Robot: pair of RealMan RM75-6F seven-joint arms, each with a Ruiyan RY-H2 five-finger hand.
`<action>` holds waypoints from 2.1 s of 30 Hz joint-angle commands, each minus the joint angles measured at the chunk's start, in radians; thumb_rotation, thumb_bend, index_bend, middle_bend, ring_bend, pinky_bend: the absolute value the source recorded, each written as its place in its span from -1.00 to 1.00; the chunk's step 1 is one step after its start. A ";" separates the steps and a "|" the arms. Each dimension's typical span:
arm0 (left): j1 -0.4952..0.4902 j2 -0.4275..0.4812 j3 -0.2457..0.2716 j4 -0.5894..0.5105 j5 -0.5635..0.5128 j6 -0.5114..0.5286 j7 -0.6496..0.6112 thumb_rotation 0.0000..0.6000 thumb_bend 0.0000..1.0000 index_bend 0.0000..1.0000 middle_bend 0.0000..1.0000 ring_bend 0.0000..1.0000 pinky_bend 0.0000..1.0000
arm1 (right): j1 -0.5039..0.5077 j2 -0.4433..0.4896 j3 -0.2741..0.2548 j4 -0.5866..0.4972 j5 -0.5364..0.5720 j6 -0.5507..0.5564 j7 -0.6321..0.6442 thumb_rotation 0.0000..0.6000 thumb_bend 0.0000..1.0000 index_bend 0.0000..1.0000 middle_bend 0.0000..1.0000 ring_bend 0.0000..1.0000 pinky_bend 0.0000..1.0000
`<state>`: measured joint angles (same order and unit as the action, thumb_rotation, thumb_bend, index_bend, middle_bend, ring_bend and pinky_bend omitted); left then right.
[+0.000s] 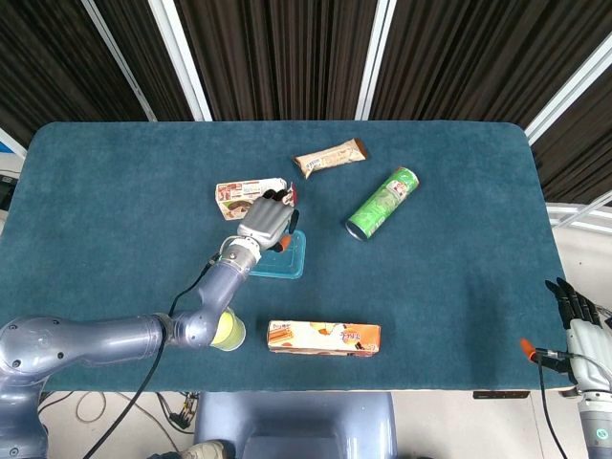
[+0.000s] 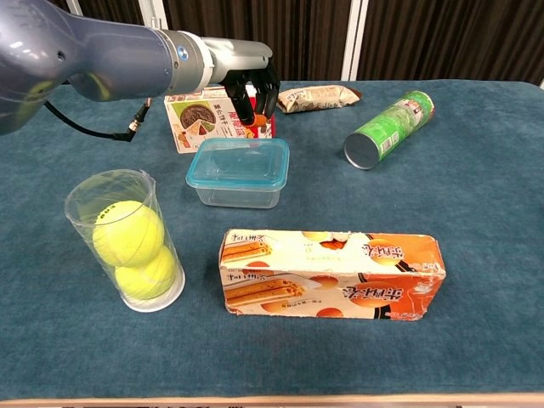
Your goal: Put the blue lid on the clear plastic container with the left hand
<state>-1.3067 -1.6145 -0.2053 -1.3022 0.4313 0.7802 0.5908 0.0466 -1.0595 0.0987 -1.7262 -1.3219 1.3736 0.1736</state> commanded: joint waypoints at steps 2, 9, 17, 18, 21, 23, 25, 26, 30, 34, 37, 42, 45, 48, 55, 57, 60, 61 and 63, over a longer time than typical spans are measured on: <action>-0.022 -0.032 0.002 0.058 -0.034 -0.021 0.022 1.00 -0.15 0.13 0.04 -0.79 -0.74 | 0.002 0.001 0.001 -0.001 0.009 -0.006 -0.012 1.00 -0.42 -0.81 -1.00 -1.00 -1.00; -0.048 -0.077 0.003 0.134 -0.051 -0.045 0.044 1.00 -0.07 0.27 0.09 -0.76 -0.74 | 0.000 0.000 0.002 -0.002 0.008 -0.001 -0.015 1.00 -0.42 -0.81 -1.00 -1.00 -1.00; -0.067 -0.119 0.009 0.187 -0.061 -0.057 0.072 1.00 0.01 0.30 0.07 -0.76 -0.75 | -0.001 0.001 0.001 -0.002 0.005 -0.001 -0.013 1.00 -0.42 -0.81 -1.00 -1.00 -1.00; -0.069 -0.124 0.008 0.194 -0.066 -0.060 0.075 1.00 0.02 0.30 0.07 -0.76 -0.75 | -0.001 0.001 0.001 -0.002 0.004 -0.001 -0.012 1.00 -0.42 -0.81 -1.00 -1.00 -1.00; -0.077 -0.138 0.005 0.219 -0.081 -0.070 0.084 1.00 0.05 0.30 0.07 -0.76 -0.75 | -0.001 0.002 0.001 -0.003 0.004 -0.002 -0.011 1.00 -0.42 -0.81 -1.00 -1.00 -1.00; -0.081 -0.148 0.004 0.234 -0.090 -0.078 0.088 1.00 0.05 0.30 0.07 -0.76 -0.75 | -0.001 0.003 0.001 -0.003 0.004 -0.002 -0.010 1.00 -0.42 -0.81 -1.00 -1.00 -1.00; -0.085 -0.155 0.003 0.244 -0.096 -0.087 0.091 1.00 0.05 0.30 0.07 -0.76 -0.75 | -0.001 0.003 0.002 -0.003 0.004 -0.002 -0.010 1.00 -0.42 -0.81 -1.00 -1.00 -1.00; -0.086 -0.157 0.002 0.246 -0.099 -0.091 0.091 1.00 0.05 0.30 0.07 -0.76 -0.75 | -0.001 0.003 0.002 -0.003 0.004 -0.002 -0.010 1.00 -0.42 -0.81 -1.00 -1.00 -1.00; -0.089 -0.166 0.002 0.257 -0.102 -0.097 0.096 1.00 0.05 0.30 0.07 -0.76 -0.76 | -0.002 0.003 0.002 -0.004 0.007 -0.003 -0.009 1.00 -0.42 -0.81 -1.00 -1.00 -1.00; -0.091 -0.177 0.006 0.272 -0.111 -0.107 0.101 1.00 0.05 0.30 0.08 -0.76 -0.77 | -0.002 0.004 0.003 -0.006 0.008 -0.002 -0.011 1.00 -0.42 -0.81 -1.00 -1.00 -1.00; -0.095 -0.186 0.012 0.283 -0.116 -0.106 0.113 1.00 0.05 0.30 0.08 -0.76 -0.77 | -0.003 0.003 0.003 -0.005 0.008 0.000 -0.011 1.00 -0.42 -0.81 -1.00 -1.00 -1.00; -0.095 -0.193 0.011 0.290 -0.109 -0.087 0.121 1.00 0.05 0.30 0.08 -0.76 -0.78 | -0.003 0.004 0.003 -0.007 0.009 -0.002 -0.009 1.00 -0.42 -0.81 -1.00 -1.00 -1.00; -0.091 -0.200 0.016 0.295 -0.097 -0.078 0.127 1.00 0.05 0.30 0.08 -0.76 -0.78 | -0.003 0.005 0.003 -0.008 0.010 -0.004 -0.008 1.00 -0.42 -0.81 -1.00 -1.00 -1.00; -0.088 -0.207 0.019 0.301 -0.082 -0.072 0.132 1.00 0.05 0.30 0.09 -0.76 -0.78 | -0.002 0.005 0.002 -0.009 0.012 -0.008 -0.006 1.00 -0.42 -0.81 -1.00 -1.00 -1.00; -0.078 -0.227 0.013 0.314 -0.045 -0.049 0.132 1.00 0.05 0.31 0.09 -0.76 -0.79 | -0.002 0.007 0.003 -0.012 0.017 -0.011 -0.005 1.00 -0.42 -0.81 -1.00 -1.00 -1.00; -0.076 -0.233 0.007 0.316 -0.023 -0.027 0.129 1.00 0.05 0.31 0.09 -0.76 -0.79 | -0.002 0.007 0.003 -0.013 0.017 -0.012 -0.005 1.00 -0.42 -0.81 -1.00 -1.00 -1.00; -0.069 -0.237 -0.007 0.310 0.014 -0.001 0.113 1.00 0.05 0.32 0.09 -0.76 -0.80 | -0.001 0.007 0.003 -0.013 0.017 -0.013 -0.005 1.00 -0.42 -0.81 -1.00 -1.00 -1.00; -0.066 -0.238 -0.013 0.306 0.027 0.008 0.106 1.00 0.05 0.33 0.09 -0.76 -0.80 | -0.001 0.008 0.003 -0.014 0.017 -0.014 -0.005 1.00 -0.42 -0.81 -1.00 -1.00 -1.00; -0.060 -0.236 -0.021 0.295 0.055 0.026 0.095 1.00 0.05 0.33 0.09 -0.76 -0.80 | -0.001 0.008 0.003 -0.013 0.017 -0.013 -0.007 1.00 -0.42 -0.81 -1.00 -1.00 -1.00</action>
<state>-1.3731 -1.8500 -0.2167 -0.9981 0.4669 0.7905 0.6968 0.0452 -1.0518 0.1019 -1.7395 -1.3048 1.3605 0.1668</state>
